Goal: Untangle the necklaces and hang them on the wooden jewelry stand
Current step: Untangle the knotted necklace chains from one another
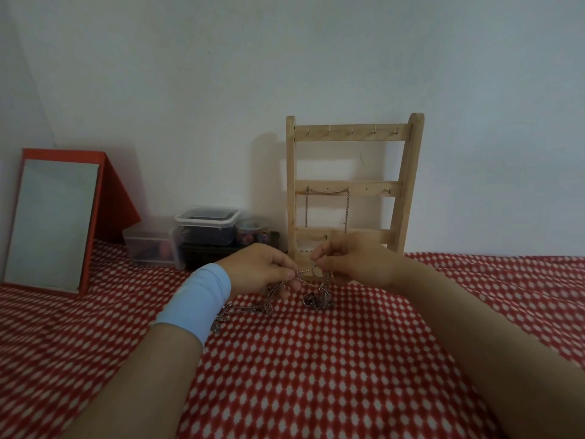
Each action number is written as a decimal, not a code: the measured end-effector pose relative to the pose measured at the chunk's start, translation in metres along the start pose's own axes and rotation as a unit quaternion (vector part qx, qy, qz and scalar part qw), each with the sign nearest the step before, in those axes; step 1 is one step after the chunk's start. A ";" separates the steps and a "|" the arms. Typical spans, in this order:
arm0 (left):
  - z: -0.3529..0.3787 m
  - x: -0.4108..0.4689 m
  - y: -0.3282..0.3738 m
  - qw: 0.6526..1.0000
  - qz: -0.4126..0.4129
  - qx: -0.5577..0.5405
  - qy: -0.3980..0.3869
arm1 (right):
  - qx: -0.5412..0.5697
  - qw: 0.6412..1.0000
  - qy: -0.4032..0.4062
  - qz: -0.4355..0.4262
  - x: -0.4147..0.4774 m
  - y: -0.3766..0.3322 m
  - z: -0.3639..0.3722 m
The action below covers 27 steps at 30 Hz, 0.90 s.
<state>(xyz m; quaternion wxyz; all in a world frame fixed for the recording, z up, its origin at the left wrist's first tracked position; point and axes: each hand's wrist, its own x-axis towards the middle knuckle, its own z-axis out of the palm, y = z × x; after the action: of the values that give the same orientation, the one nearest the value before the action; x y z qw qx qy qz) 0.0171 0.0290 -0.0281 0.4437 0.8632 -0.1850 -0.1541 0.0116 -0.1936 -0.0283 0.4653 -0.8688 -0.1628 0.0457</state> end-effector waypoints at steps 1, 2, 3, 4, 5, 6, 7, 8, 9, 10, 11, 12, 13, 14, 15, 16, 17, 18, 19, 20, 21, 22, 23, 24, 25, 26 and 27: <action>0.001 0.001 0.000 1.000 0.004 -0.006 0.003 | 0.014 1.000 0.001 -0.006 0.000 0.000 0.001; 0.002 0.002 0.000 1.000 0.007 -0.007 0.006 | 0.019 1.000 0.004 -0.016 0.000 0.000 0.002; 0.003 0.003 0.001 1.000 0.008 -0.006 0.009 | 0.017 1.000 0.006 -0.025 0.001 0.000 0.002; 0.003 0.004 0.001 1.000 0.008 0.001 0.011 | 0.013 0.999 0.005 -0.033 0.000 -0.001 0.002; 0.004 0.005 0.002 1.000 0.006 0.014 0.014 | 0.010 0.999 0.003 -0.038 0.000 -0.001 0.001; 0.004 0.004 0.002 0.999 0.002 0.033 0.019 | 0.008 0.999 0.001 -0.039 0.000 -0.001 0.000; 0.004 0.004 0.002 0.998 -0.004 0.052 0.025 | 0.005 0.999 0.001 -0.038 0.000 -0.001 -0.001; 0.004 0.004 0.002 0.997 -0.008 0.068 0.030 | -0.001 0.999 0.002 -0.037 0.000 -0.001 -0.001; 0.004 0.004 0.003 0.996 -0.009 0.086 0.034 | -0.009 0.999 0.004 -0.036 0.000 -0.001 -0.001; 0.004 0.004 0.003 0.994 -0.008 0.100 0.037 | -0.018 0.999 0.007 -0.037 0.000 -0.001 0.000; 0.006 0.005 0.003 0.994 -0.005 0.107 0.035 | -0.026 0.999 0.013 -0.038 0.001 -0.001 0.001; 0.008 0.005 0.004 0.995 -0.003 0.098 0.029 | -0.031 0.999 0.018 -0.040 0.000 -0.001 0.001; 0.011 0.005 0.005 0.997 -0.001 0.078 0.022 | -0.033 0.998 0.023 -0.044 0.000 -0.002 0.002; 0.015 0.004 0.005 0.998 0.003 0.062 0.020 | -0.036 0.998 0.026 -0.047 0.000 -0.003 0.003; 0.017 0.005 0.005 0.998 0.014 0.058 0.028 | -0.039 0.997 0.031 -0.052 -0.001 -0.004 0.004; 0.019 0.005 0.005 0.997 0.028 0.061 0.044 | -0.042 0.997 0.037 -0.057 -0.001 -0.005 0.005; 0.020 0.006 0.004 0.995 0.040 0.061 0.062 | -0.045 0.996 0.044 -0.062 -0.002 -0.006 0.005; 0.020 0.007 0.004 0.995 0.041 0.055 0.076 | -0.054 0.995 0.053 -0.065 -0.002 -0.008 0.006; 0.020 0.007 0.003 0.995 0.032 0.043 0.083 | -0.072 0.993 0.061 -0.067 -0.002 -0.009 0.006; 0.019 0.008 0.003 0.996 0.018 0.032 0.086 | -0.102 0.990 0.065 -0.067 -0.002 -0.010 0.007; 0.018 0.008 0.002 0.996 0.007 0.029 0.087 | -0.144 0.985 0.065 -0.069 -0.002 -0.011 0.007; 0.017 0.007 0.002 0.996 -0.003 0.026 0.085 | -0.188 0.978 0.062 -0.069 -0.002 -0.012 0.006; 0.016 0.006 0.002 0.997 -0.012 0.012 0.081 | -0.222 0.971 0.059 -0.065 -0.002 -0.013 0.005; 0.014 0.004 0.002 0.997 -0.024 -0.008 0.076 | -0.236 0.968 0.056 -0.057 -0.002 -0.014 0.004; 0.012 0.003 0.003 0.996 -0.039 -0.021 0.077 | -0.237 0.969 0.054 -0.045 -0.003 -0.014 0.001; 0.008 0.002 0.004 0.995 -0.055 -0.015 0.085 | -0.232 0.971 0.052 -0.035 -0.004 -0.013 -0.002; 0.004 0.003 0.004 0.993 -0.067 0.019 0.095 | -0.225 0.973 0.048 -0.026 -0.006 -0.012 -0.004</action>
<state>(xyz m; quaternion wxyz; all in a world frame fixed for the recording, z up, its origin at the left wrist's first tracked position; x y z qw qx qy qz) 0.0170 0.0225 -0.0274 0.4313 0.8928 -0.0864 -0.0971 0.0044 -0.1925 -0.0162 0.2664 -0.9478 -0.1689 -0.0460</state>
